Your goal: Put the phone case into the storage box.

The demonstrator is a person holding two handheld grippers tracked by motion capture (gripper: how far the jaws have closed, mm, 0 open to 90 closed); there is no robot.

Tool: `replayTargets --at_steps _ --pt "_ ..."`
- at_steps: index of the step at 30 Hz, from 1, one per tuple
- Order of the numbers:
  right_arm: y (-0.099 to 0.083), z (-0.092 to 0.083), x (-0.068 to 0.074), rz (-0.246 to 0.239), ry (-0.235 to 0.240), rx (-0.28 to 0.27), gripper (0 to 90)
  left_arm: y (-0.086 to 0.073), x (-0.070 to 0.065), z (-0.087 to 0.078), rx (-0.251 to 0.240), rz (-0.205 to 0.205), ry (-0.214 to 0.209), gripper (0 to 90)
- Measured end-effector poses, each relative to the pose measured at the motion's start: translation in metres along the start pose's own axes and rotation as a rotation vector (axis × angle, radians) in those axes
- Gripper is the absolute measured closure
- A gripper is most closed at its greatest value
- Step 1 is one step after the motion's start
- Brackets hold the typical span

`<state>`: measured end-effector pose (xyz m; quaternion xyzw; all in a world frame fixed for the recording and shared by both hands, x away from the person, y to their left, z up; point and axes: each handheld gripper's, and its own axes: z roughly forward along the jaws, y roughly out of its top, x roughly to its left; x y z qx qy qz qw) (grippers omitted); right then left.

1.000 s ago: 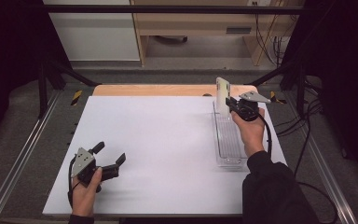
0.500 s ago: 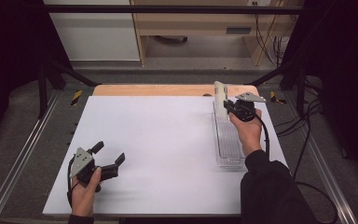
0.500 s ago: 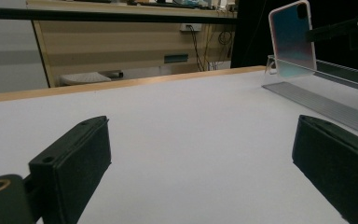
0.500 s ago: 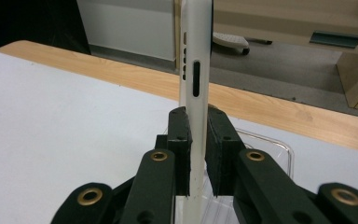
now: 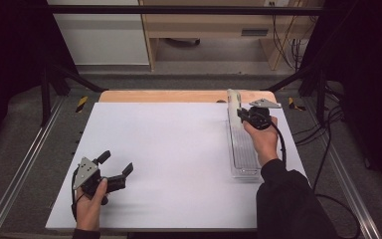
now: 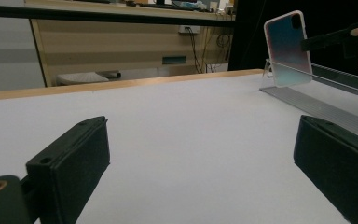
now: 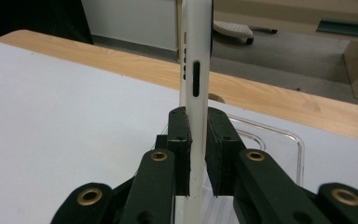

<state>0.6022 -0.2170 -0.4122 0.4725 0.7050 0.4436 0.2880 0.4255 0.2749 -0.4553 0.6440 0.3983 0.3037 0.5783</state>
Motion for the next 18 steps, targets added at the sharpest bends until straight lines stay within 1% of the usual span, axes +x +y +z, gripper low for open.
replayTargets --at_steps 2,4,7,8,10,18 --pt "-0.0002 0.0007 0.0006 -0.001 0.002 0.012 81.5 -0.0003 0.0005 0.0002 0.008 0.011 0.004 3.1" --pt "-0.001 0.0006 0.0008 0.003 0.002 0.012 81.4 -0.0006 0.0004 -0.0002 0.008 0.005 0.003 3.1" --pt "-0.001 0.0 0.0027 0.0 -0.002 0.02 81.3 0.0 -0.001 -0.0008 0.008 0.013 -0.001 3.1" --pt "-0.0013 0.0 0.0024 0.002 -0.002 0.021 81.3 0.0 -0.0014 -0.0005 0.009 0.015 -0.008 3.1" --pt "-0.0019 0.0006 0.0023 0.016 -0.002 0.027 81.3 0.0002 -0.0019 -0.0002 0.009 0.018 -0.007 3.1" --pt "-0.0031 0.004 0.0025 0.036 -0.004 0.043 81.1 0.0 -0.0027 0.0008 0.014 0.022 -0.009 3.1"
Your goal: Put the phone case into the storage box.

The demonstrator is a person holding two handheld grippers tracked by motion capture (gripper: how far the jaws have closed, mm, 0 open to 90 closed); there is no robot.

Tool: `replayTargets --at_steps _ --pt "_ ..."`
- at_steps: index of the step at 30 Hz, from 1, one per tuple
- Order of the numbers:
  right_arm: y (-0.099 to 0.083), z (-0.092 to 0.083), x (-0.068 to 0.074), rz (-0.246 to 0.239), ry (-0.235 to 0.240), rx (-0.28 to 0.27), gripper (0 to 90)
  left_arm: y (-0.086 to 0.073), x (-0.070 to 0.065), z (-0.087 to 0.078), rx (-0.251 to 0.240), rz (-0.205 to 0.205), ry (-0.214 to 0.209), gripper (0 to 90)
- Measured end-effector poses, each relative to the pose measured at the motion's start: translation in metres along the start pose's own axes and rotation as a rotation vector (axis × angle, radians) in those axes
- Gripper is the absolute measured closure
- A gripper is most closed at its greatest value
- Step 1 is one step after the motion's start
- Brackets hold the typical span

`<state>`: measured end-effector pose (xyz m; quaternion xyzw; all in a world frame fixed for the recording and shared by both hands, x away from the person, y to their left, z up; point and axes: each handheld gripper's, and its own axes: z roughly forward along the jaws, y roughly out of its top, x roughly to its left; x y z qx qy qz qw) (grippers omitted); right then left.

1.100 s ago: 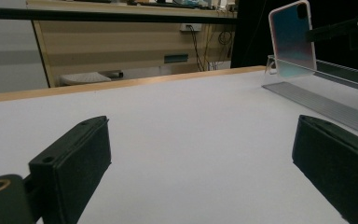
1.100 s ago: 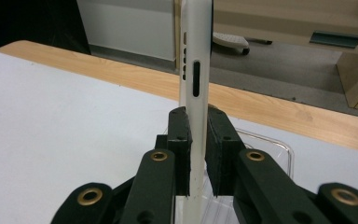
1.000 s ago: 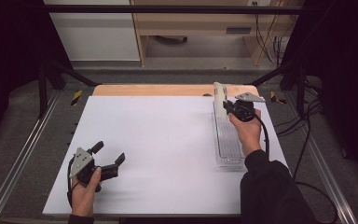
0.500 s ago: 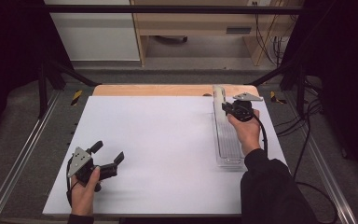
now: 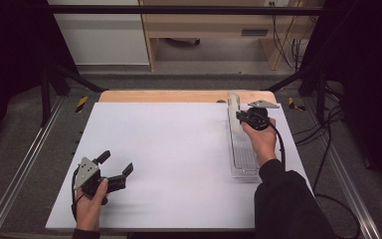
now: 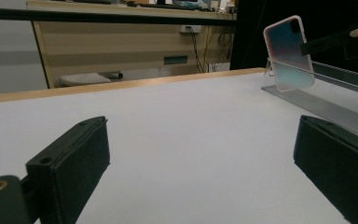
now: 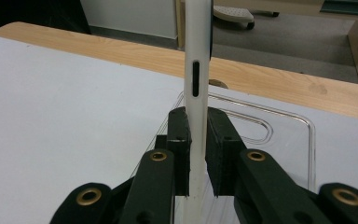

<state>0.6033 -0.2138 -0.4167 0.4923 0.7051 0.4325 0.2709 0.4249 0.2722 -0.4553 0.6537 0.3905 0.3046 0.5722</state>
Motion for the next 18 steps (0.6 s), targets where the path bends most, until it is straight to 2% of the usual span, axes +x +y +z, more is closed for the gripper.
replayTargets --at_steps 13,18 --pt "0.0003 0.0017 -0.0005 0.02 0.001 0.033 80.8 0.0002 -0.0012 0.001 0.003 0.005 -0.002 3.1" --pt "0.0017 0.0017 0.0006 0.014 -0.008 0.045 80.8 0.0001 -0.0014 0.0013 0.004 0.005 -0.003 3.1"
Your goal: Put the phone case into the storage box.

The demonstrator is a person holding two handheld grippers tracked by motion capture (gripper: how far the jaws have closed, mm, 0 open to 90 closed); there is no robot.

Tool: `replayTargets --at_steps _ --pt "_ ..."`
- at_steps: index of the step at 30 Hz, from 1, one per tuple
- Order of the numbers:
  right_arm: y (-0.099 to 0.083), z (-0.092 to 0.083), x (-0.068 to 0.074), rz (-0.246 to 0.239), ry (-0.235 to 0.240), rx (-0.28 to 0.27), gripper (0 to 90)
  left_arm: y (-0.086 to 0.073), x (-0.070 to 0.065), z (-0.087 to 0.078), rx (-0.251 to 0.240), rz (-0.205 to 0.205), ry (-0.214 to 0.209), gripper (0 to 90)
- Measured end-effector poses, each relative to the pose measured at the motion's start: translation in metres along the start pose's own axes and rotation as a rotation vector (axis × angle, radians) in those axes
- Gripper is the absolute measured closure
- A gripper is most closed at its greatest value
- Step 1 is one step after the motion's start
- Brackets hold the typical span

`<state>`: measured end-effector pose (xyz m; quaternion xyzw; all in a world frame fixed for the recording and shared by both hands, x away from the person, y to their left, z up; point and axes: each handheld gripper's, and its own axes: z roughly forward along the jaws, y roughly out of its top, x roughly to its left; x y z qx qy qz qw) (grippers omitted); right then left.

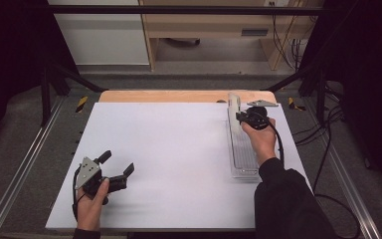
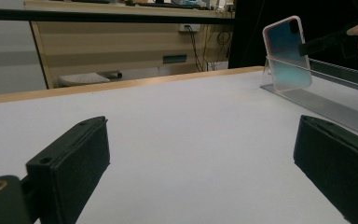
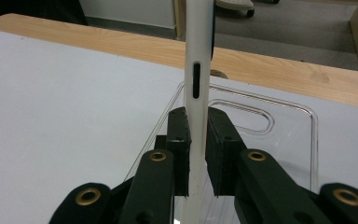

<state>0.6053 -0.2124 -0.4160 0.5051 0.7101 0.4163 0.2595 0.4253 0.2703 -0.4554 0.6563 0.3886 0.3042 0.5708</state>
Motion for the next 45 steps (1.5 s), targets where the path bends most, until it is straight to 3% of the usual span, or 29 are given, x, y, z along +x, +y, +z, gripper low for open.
replayTargets --at_steps 10,27,39,45 --pt "0.004 0.0 -0.001 -0.034 -0.038 0.029 80.9 0.0 -0.001 0.001 0.004 0.003 -0.003 3.1" --pt "0.009 0.003 -0.006 -0.026 -0.063 0.068 80.8 0.0 -0.001 0.001 0.007 0.0 0.0 3.1" --pt "0.014 0.007 -0.005 -0.057 -0.091 0.095 80.3 0.0 -0.002 0.001 0.007 0.005 -0.002 3.1" --pt "0.014 0.009 -0.005 -0.069 -0.108 0.096 74.8 0.0 -0.001 0.0 0.007 0.003 0.0 3.1"
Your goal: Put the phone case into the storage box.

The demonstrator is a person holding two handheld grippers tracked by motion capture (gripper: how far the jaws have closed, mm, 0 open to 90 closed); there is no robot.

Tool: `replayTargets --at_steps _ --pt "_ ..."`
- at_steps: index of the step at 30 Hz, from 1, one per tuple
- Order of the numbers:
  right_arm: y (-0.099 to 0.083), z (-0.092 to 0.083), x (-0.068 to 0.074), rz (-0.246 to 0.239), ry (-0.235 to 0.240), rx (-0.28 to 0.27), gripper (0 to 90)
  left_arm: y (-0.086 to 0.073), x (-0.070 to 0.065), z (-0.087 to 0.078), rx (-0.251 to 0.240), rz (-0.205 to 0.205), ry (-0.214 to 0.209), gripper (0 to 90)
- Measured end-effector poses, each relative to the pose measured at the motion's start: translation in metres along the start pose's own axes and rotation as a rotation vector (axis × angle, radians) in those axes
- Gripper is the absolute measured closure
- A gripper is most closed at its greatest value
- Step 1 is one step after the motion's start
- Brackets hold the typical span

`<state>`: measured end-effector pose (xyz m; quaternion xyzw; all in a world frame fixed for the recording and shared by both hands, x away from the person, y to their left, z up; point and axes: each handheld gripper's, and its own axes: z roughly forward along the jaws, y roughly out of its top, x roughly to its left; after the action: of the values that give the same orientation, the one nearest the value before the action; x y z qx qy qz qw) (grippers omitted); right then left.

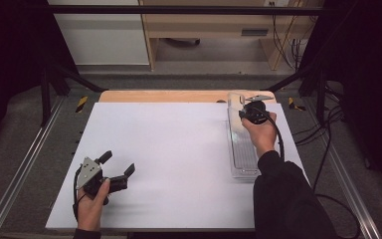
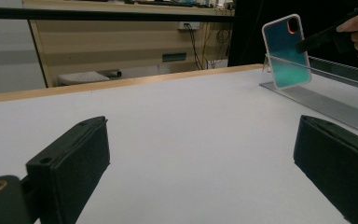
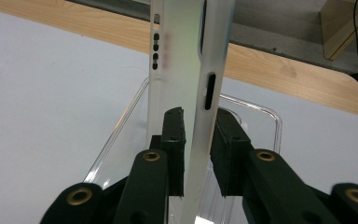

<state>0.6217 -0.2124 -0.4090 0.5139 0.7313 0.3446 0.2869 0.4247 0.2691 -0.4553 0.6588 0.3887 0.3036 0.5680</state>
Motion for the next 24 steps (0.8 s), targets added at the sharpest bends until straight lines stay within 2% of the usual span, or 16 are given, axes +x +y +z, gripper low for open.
replayTargets --at_steps 10,14,17,21,24 --pt "0.004 0.003 -0.001 -0.007 -0.011 0.015 67.4 0.0 0.001 -0.001 -0.006 -0.008 0.004 3.1" --pt "0.007 0.004 -0.002 0.01 0.009 0.004 53.0 0.0 0.002 -0.001 -0.004 -0.01 0.003 3.1" --pt "0.009 0.006 -0.003 0.006 0.011 0.002 43.6 0.0 0.002 -0.001 -0.006 -0.008 0.002 3.1" --pt "0.012 0.008 -0.002 0.001 0.023 -0.011 35.7 0.001 0.002 0.0 -0.006 -0.007 0.0 3.1" --pt "0.012 0.009 -0.003 0.009 0.01 -0.028 24.4 0.0 0.002 0.0 -0.004 -0.006 0.0 3.1"
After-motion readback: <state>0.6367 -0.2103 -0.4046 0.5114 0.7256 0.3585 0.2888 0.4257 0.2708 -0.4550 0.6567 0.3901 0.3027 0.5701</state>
